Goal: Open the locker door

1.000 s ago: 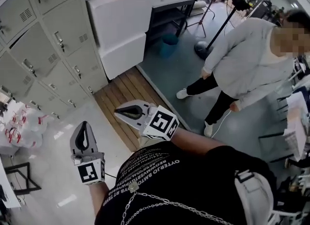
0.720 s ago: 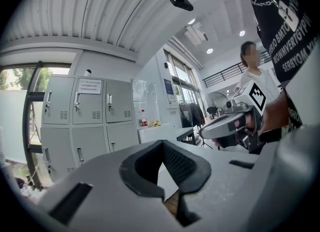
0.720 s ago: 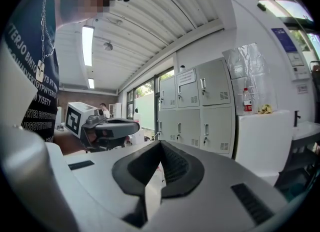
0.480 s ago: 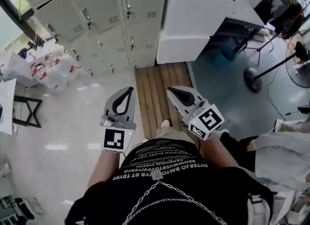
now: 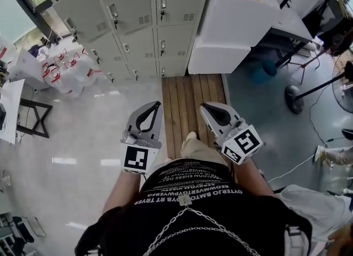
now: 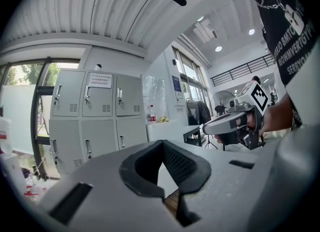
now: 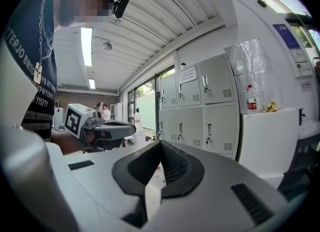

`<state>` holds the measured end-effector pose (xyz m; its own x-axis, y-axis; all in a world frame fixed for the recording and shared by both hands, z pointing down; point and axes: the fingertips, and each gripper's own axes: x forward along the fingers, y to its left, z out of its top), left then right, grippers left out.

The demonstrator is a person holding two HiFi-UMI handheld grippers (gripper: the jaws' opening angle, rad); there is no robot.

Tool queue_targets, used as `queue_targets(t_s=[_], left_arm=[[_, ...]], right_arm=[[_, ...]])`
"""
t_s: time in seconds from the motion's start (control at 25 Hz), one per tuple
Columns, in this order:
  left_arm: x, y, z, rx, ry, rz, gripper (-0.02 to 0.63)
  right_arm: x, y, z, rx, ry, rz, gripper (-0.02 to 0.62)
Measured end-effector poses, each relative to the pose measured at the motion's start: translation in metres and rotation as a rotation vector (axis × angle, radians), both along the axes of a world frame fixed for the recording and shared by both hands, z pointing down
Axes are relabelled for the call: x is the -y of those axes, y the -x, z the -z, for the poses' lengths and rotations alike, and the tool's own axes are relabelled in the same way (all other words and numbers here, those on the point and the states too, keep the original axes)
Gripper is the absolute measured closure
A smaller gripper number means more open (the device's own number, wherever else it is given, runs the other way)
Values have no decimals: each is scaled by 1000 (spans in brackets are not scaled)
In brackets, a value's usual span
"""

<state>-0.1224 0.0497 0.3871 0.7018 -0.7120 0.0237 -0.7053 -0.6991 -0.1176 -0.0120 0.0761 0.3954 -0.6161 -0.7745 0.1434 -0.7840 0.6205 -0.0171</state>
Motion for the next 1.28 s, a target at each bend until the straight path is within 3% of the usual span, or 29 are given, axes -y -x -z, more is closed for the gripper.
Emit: queue_targets(t_s=[0.12, 0.32, 0.92, 1.28], left_arm=[[12, -1, -10, -2, 22, 23, 603], [50, -16, -7, 20, -27, 46, 603], [183, -123, -4, 64, 49, 71, 603], [230, -166, 5, 80, 22, 106, 603]], right_arm=[[11, -11, -8, 5, 13, -3, 598], [56, -40, -16, 29, 5, -17, 598], [187, -152, -9, 93, 4, -3, 598], [238, -212, -23, 128, 32, 19, 598]])
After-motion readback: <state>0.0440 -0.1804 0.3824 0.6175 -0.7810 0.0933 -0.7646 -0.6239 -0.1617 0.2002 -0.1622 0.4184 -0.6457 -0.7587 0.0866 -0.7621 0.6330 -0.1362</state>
